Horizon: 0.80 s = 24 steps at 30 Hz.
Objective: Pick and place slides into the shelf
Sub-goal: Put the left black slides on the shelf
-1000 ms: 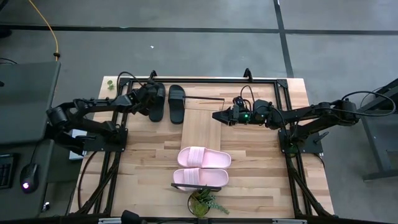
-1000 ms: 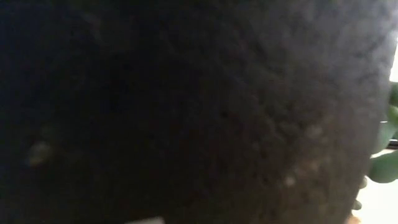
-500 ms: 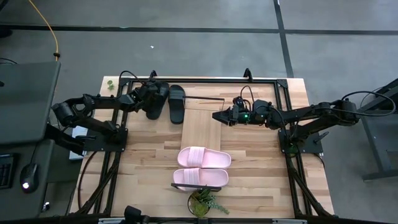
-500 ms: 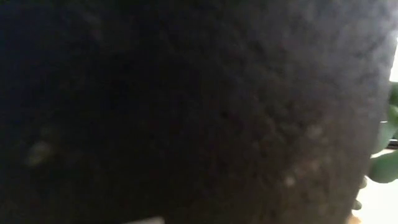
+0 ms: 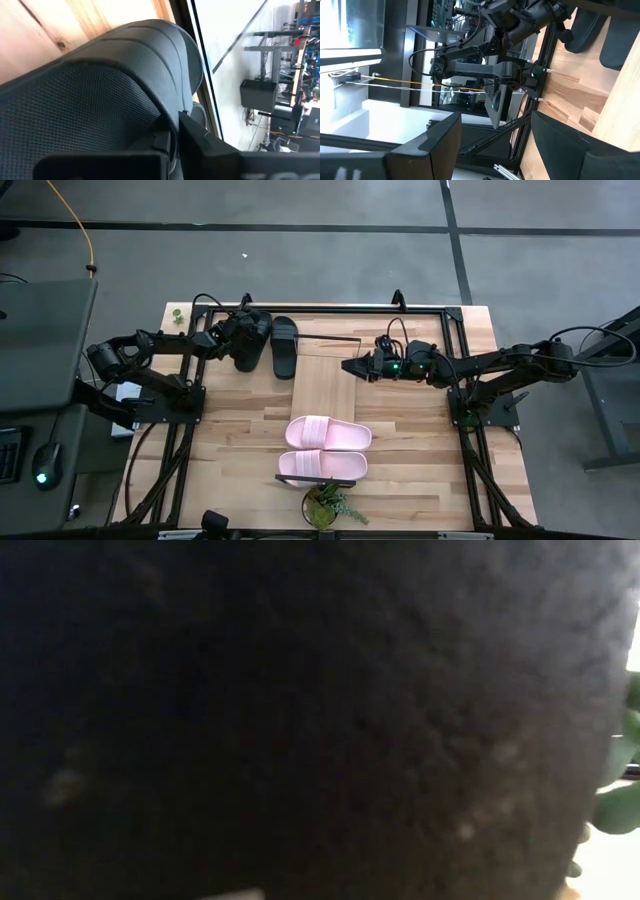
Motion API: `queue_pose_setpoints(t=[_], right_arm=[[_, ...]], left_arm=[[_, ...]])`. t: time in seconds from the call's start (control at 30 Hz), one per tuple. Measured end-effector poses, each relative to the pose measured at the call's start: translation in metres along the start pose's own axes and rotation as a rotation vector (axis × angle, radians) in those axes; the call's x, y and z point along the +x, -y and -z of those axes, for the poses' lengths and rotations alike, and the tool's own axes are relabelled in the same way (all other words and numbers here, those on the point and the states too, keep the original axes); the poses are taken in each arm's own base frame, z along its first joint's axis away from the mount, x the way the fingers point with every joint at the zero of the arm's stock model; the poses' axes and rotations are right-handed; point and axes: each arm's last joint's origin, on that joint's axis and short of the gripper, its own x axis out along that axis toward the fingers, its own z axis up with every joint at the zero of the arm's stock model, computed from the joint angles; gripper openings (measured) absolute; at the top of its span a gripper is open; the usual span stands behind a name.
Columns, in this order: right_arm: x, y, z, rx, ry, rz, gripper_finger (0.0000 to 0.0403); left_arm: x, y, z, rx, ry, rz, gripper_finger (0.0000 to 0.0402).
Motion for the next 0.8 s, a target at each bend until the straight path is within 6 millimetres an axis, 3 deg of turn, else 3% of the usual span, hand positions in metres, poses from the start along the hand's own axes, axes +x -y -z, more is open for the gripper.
queue_pose_setpoints(t=[0.13,0.8], right_arm=[[0.0,0.0,0.0,0.0,0.0,0.0,0.0231],[0.0,0.0,0.0,0.0,0.0,0.0,0.0231]], left_arm=[[0.0,0.0014,0.0004,0.007,-0.004,0.014,0.0022],[-0.003,0.0097,0.0033,0.165,-0.081,0.084,0.0003]])
